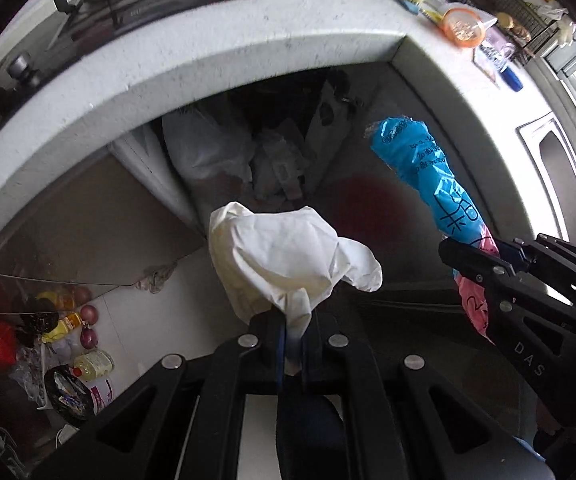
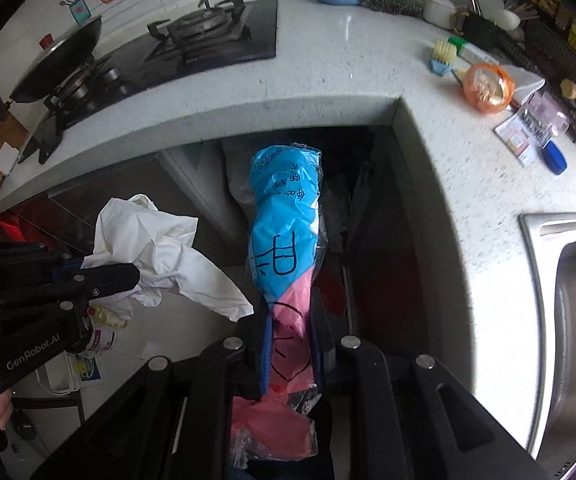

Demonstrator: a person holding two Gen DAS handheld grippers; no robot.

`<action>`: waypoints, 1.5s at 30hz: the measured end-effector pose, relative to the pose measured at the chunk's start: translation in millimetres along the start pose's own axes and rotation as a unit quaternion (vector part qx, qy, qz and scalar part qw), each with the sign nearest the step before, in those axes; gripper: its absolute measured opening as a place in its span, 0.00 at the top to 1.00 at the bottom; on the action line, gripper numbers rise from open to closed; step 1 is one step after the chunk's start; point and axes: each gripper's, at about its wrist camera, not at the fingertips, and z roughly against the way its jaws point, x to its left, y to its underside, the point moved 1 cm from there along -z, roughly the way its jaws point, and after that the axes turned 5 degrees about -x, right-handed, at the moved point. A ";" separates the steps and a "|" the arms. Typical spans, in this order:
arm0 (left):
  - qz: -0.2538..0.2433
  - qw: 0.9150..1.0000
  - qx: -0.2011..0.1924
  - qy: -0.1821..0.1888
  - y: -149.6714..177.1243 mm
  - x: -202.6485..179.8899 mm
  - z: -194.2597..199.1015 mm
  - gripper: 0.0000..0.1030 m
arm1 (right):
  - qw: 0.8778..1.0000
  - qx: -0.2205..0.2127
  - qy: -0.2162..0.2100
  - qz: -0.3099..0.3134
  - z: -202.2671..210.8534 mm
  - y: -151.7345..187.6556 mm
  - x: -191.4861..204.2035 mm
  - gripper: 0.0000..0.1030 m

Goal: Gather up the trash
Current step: 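Carry both items down to the red bucket and open the left tool, then lower the glove package into the red bucket and open the right tool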

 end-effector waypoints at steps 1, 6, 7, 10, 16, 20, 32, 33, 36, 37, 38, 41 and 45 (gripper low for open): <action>-0.002 1.000 0.003 -0.001 0.7 3.2 -18.3 0.95 | 1.000 0.009 0.004 -0.006 -17.1 3.8 -2.4 0.86; -0.007 1.000 0.031 -0.001 6.6 8.8 -109.7 0.96 | 0.999 0.041 0.013 -0.024 -103.4 32.4 -16.9 0.86; -0.009 0.999 0.036 0.001 7.5 8.5 -127.2 0.95 | 0.998 0.050 0.015 -0.027 -122.0 39.2 -21.5 0.86; -0.011 0.999 0.052 0.012 11.7 10.9 -182.1 0.95 | 0.997 0.066 0.012 -0.041 -174.6 55.4 -38.6 0.86; -0.011 0.997 0.065 0.042 17.9 10.3 -281.7 0.95 | 0.997 0.057 0.030 -0.040 -252.5 80.2 -65.1 0.86; -0.022 0.996 0.077 0.034 20.3 5.5 -329.8 0.95 | 0.994 0.077 0.042 -0.060 -293.6 90.2 -83.9 0.86; -0.057 0.995 0.074 0.038 27.2 4.6 -350.9 0.50 | 0.991 0.101 0.022 -0.084 -326.1 88.5 -106.6 0.86; -0.055 0.995 0.075 0.035 26.1 8.2 -350.7 0.49 | 0.991 0.100 0.020 -0.086 -324.5 87.0 -105.8 0.86; -0.052 0.995 0.080 0.018 22.1 19.6 -345.8 0.49 | 0.992 0.097 0.016 -0.080 -319.2 83.2 -100.7 0.86; -0.050 0.996 0.078 0.014 21.0 24.6 -344.0 0.49 | 0.992 0.097 0.015 -0.074 -316.5 81.7 -97.9 0.86; -0.045 0.996 0.076 0.010 20.2 30.2 -341.4 0.49 | 0.993 0.096 0.013 -0.070 -315.2 79.1 -94.2 0.86; -0.027 0.997 0.067 -0.005 19.3 47.3 -332.7 0.49 | 0.994 0.095 0.008 -0.057 -316.5 73.9 -85.1 0.86; -0.024 0.998 0.057 -0.010 21.6 64.8 -323.7 0.48 | 0.994 0.102 0.006 -0.043 -331.3 71.1 -73.3 0.86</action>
